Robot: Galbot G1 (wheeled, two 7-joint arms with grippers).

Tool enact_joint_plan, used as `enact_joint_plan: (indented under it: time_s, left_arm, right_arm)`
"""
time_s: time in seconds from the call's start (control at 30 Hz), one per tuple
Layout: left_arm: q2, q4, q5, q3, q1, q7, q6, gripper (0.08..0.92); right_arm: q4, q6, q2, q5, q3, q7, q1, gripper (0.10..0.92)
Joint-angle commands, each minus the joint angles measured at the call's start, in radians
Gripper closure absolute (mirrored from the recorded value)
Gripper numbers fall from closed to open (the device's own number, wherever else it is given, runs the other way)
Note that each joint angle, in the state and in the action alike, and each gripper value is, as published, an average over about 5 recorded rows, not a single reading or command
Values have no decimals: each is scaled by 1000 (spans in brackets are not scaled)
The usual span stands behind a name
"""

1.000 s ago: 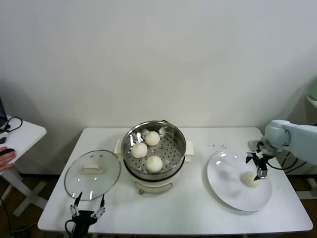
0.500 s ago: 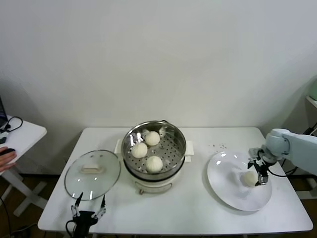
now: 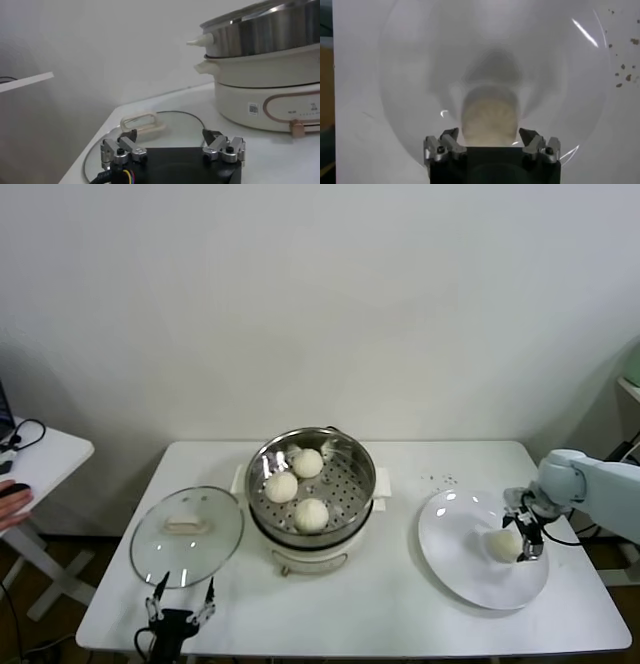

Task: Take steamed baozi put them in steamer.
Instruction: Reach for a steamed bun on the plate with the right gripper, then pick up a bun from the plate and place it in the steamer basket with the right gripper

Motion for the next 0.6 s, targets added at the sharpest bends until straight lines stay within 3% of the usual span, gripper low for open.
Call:
enact_joint_plan:
  time_s: [0.03, 0.27, 0.6]
  left_arm:
    - [1, -1, 0, -1, 1, 0, -1, 177]
    - [1, -6, -1, -1, 1, -1, -1, 177]
    - [4, -15, -7, -2, 1, 1, 2, 177]
  right_arm:
    - [2, -2, 0, -15, 22, 7, -15, 309]
    - [66, -11, -14, 33, -83, 0, 118, 377]
    - [243, -39, 77, 371, -489, -70, 727, 389]
